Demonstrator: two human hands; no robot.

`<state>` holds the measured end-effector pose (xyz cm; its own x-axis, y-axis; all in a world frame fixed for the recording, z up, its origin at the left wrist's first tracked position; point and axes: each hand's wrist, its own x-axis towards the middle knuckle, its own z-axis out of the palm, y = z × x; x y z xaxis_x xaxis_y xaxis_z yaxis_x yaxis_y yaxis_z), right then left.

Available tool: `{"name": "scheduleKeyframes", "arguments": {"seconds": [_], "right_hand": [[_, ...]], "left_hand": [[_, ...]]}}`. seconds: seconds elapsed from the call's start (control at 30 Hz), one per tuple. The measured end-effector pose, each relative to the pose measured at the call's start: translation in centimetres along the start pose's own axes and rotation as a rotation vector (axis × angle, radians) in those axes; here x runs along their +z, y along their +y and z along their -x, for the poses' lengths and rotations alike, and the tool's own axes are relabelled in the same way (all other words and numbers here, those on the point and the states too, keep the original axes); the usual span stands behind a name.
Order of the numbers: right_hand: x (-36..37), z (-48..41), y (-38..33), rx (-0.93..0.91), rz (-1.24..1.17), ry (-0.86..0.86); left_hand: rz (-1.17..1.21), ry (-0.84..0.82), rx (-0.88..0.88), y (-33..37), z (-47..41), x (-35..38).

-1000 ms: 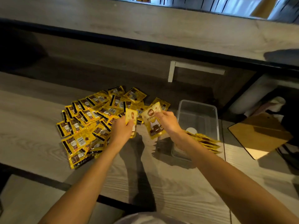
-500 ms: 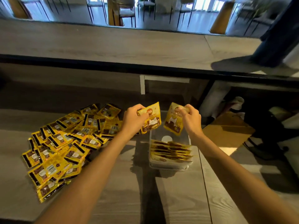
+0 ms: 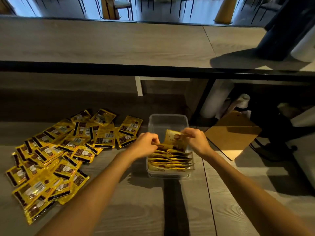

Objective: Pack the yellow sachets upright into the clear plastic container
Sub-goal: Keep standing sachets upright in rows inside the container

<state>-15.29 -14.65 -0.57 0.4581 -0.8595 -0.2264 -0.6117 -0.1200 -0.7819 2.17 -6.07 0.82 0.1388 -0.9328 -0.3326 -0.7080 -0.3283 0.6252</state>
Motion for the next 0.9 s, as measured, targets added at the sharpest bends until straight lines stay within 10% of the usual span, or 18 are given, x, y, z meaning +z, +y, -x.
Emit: {"name": "scheduleKeyframes", "arguments": {"seconds": [0.4,0.9], "right_hand": [[-0.2,0.4,0.2,-0.153,0.482,-0.400],[0.2,1.1,-0.5,-0.125,0.623,-0.456]], "left_hand": [[-0.418,-0.395,0.035,0.0,-0.1,0.0],[-0.426,-0.426,-0.001,0.7,0.9,0.3]]}}
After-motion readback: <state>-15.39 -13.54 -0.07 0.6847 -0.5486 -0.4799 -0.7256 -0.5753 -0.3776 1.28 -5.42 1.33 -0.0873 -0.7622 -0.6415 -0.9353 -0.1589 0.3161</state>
